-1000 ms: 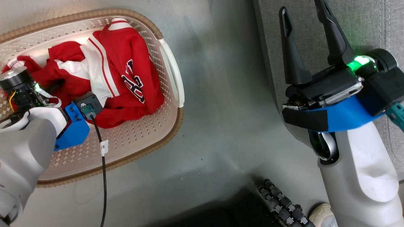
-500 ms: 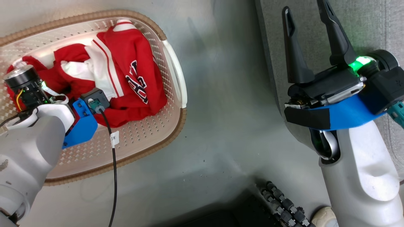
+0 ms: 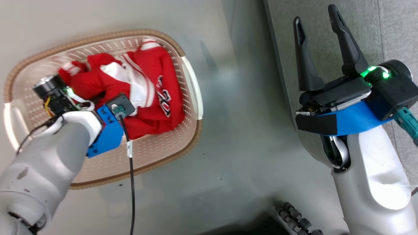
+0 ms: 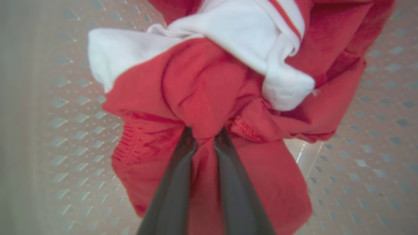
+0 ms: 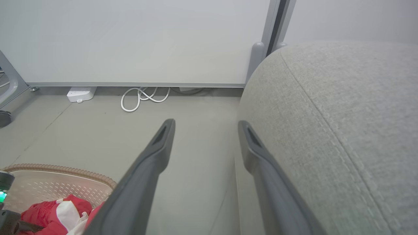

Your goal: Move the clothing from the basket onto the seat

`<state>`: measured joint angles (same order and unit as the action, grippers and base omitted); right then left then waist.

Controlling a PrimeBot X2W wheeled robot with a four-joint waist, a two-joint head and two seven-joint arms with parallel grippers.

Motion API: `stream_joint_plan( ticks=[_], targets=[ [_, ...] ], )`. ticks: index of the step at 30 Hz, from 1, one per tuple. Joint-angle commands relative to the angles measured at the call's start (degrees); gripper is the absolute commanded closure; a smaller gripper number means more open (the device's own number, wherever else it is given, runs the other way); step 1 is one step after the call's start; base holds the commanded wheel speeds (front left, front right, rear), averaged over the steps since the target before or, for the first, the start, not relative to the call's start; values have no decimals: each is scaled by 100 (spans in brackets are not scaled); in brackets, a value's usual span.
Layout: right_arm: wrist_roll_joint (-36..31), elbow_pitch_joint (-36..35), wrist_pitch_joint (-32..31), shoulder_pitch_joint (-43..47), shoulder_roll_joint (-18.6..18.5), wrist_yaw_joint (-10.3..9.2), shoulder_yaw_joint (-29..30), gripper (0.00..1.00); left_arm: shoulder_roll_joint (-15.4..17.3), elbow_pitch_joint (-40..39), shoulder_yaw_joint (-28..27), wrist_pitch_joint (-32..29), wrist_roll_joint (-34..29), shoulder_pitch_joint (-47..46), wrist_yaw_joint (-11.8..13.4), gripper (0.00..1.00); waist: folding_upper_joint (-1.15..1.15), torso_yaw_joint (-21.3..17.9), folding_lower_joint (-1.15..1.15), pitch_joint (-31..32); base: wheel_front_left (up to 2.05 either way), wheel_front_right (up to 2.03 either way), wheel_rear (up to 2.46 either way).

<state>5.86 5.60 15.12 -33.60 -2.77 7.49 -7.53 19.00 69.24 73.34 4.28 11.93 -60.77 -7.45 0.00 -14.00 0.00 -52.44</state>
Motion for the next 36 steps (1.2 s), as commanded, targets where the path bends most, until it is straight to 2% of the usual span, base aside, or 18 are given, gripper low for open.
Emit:
stream_joint_plan(
  ticks=[1, 11, 19, 23, 26, 36],
  targets=[
    [-53, 21, 6, 80, -20, 1, 15, 0, -58, -38, 18, 108, 116, 48, -1, 100, 0, 140, 0, 210, 0, 0, 0],
    [-308, 214, 6, 351, -20, 1, 112, 0, -437, -57, 3, 861, 708, 275, -1, 100, 0, 592, 0, 1112, 0, 0, 0],
    [-500, 409, 6, 707, -22, 1, 206, 0, -700, -227, -257, 1087, 1217, 513, -1, 100, 0, 962, 0, 1903, 0, 0, 0],
    [-549, 503, 6, 885, -31, 1, 255, 0, -722, -529, -544, 1095, 1395, 609, 35, 100, 0, 1106, 0, 2277, 0, 0, 0],
    [-539, 609, 6, 1132, -63, 1, 300, 0, -647, -1019, -932, 1098, 1531, 819, 154, 100, 0, 1241, 0, 2760, 0, 0, 0],
    [-485, 796, 6, 1649, -82, 1, 361, 0, -480, -2054, -1831, 1098, 1546, 1351, 353, 100, 0, 1410, 0, 3596, 0, 0, 0]
  ],
)
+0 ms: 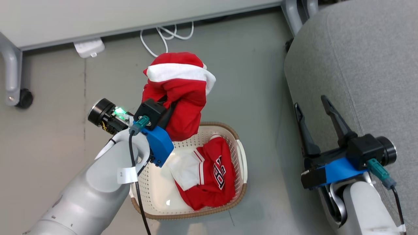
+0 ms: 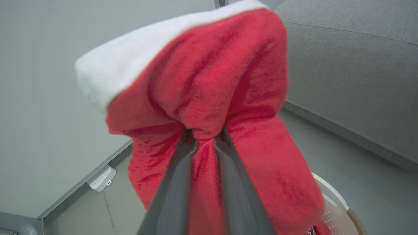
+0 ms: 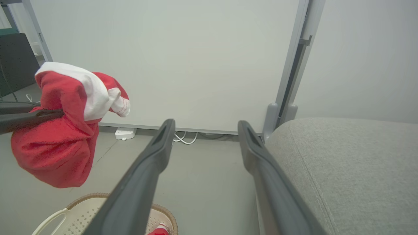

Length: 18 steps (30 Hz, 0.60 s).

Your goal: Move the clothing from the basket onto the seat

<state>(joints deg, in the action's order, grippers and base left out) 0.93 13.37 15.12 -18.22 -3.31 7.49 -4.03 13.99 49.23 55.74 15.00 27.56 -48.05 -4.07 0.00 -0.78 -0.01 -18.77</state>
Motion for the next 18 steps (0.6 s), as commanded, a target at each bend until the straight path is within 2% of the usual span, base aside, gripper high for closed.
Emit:
stream_joint_plan(
  ticks=[1, 10, 18],
  targets=[
    [12, 32, 6, 155, -28, 1, 2, 0, 34, -136, -148, 26, -26, 133, 35, 100, 0, 98, 1, 310, 0, 0, 0],
    [69, 156, 6, 666, -23, 1, -17, 0, -39, -779, -754, 27, -157, 610, 70, 100, 0, 221, 1, 1018, 0, 0, 0],
    [161, 214, 6, 1067, -2, 1, -50, 0, -204, -1002, -912, 27, -314, 997, 8, 100, 0, 309, 1, 1535, 0, 0, 0]
  ],
)
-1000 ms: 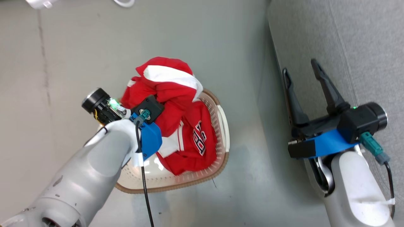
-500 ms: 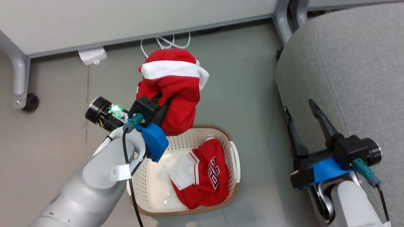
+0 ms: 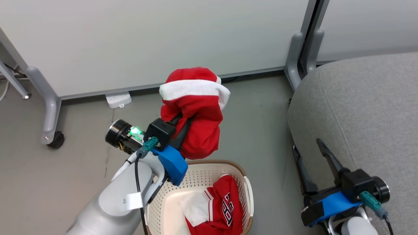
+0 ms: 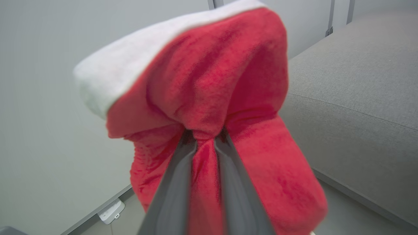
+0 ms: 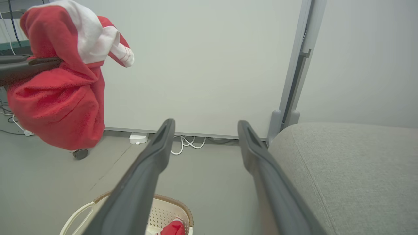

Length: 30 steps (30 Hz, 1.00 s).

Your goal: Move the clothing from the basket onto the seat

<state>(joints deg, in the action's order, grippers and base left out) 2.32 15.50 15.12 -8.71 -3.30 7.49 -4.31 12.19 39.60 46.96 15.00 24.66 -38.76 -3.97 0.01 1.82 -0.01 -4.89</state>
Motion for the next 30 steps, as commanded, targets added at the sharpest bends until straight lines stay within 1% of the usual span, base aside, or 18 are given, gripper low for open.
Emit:
stream_joint_plan(
  ticks=[1, 7, 14, 15, 24, 30],
  targets=[
    [25, 1, 6, 164, 1, 1, -46, 0, -50, -50, -39, 27, -40, 111, -11, 100, -1, 59, 1, 197, 0, 0, 0],
    [94, -5, 6, 354, 19, 1, -239, 0, -144, -99, -44, 27, -95, 264, -69, 100, -1, 124, 1, 397, 0, 0, 0],
    [126, -37, 6, 245, -20, 1, -784, 0, -258, -73, -24, 27, -157, 275, -115, 100, -1, 192, 1, 422, 0, 0, 0],
    [126, -37, 6, 245, -20, 1, -784, 0, -258, -73, -24, 27, -157, 275, -115, 100, -1, 192, 1, 422, 0, 0, 0],
    [185, 131, 6, -250, -151, 1, -1732, 0, -380, -50, -16, 27, -252, 96, -178, 100, -1, 288, 1, 301, 0, 0, 0],
    [200, 517, 6, -732, -176, 1, -2195, 0, -464, -69, -41, 27, -303, -2, -205, 100, -1, 349, 1, 163, 0, 0, 0]
  ],
)
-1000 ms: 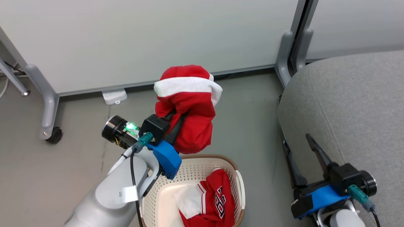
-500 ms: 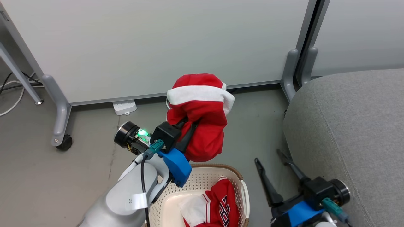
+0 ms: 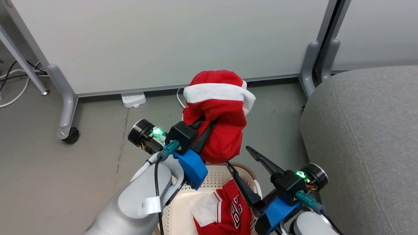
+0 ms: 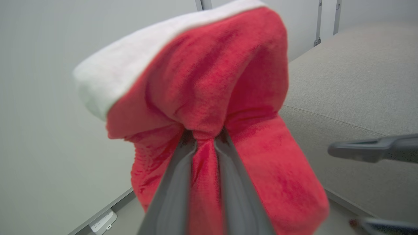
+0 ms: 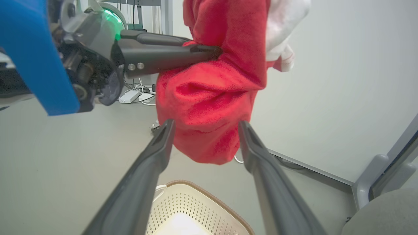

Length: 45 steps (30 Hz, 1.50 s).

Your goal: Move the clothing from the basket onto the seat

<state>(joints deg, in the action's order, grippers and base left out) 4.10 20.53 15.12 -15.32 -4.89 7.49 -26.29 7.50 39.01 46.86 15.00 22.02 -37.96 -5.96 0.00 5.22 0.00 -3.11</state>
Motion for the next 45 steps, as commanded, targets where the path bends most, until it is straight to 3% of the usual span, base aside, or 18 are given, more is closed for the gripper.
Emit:
stream_joint_plan(
  ticks=[1, 13, 25, 26, 27, 45],
  targets=[
    [36, 86, 6, -167, 0, 1, -43, 0, -9, -15, -34, 27, -46, -100, -7, 100, 0, 18, 0, -37, 0, 0, 0],
    [72, 974, 6, -989, 194, 1, -212, 0, -237, -65, -27, 27, -98, -246, -80, 100, 0, 203, 0, -298, 0, 0, 0],
    [668, 902, 6, -1296, 203, 1, -333, 2, -381, -59, -11, 27, -101, -312, -124, 100, 0, 331, 0, -376, 0, 0, 0],
    [681, 908, 6, -1299, 204, 1, -325, 80, -388, -64, -20, 27, -99, -310, -122, 100, 0, 336, 0, -374, 0, 0, 0],
    [688, 929, 6, -1300, 204, 1, -329, 100, -393, -66, -26, 27, -101, -309, -125, 100, 0, 341, 0, -372, 0, 0, 0],
    [650, 1013, 6, -1126, 205, 1, -424, 100, -418, -42, -258, 27, -259, -223, -148, 100, 0, 295, 0, -328, 0, 0, 0]
  ],
)
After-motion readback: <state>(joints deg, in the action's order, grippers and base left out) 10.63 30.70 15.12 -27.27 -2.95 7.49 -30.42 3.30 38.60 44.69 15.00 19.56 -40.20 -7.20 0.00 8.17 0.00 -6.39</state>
